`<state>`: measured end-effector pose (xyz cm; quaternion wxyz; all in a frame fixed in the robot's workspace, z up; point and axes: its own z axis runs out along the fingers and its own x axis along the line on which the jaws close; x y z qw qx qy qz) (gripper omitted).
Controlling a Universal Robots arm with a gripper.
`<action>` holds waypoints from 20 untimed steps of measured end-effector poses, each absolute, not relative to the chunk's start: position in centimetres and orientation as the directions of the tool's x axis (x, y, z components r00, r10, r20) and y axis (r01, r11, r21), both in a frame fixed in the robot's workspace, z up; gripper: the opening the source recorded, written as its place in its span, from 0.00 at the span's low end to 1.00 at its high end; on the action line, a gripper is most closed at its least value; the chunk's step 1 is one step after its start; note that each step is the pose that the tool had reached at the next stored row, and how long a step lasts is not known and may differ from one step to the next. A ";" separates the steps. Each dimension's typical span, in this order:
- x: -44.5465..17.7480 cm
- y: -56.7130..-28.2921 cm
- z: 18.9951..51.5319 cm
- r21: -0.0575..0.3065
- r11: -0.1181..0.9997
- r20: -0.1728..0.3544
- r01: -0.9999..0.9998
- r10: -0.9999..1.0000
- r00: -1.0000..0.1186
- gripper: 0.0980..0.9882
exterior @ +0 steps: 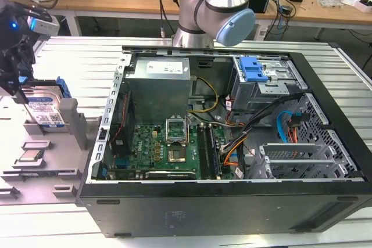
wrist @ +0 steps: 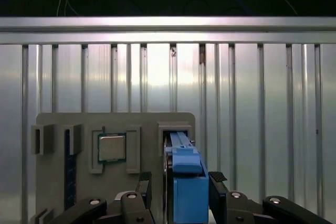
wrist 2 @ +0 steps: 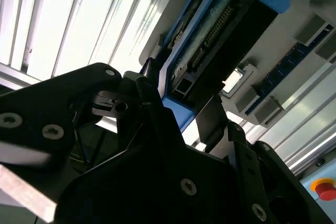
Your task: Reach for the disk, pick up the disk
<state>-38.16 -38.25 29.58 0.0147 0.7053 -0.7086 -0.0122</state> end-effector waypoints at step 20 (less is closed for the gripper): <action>-38.2 -38.2 29.1 0.038 0.005 0.004 -0.999 -1.000 -0.005 0.30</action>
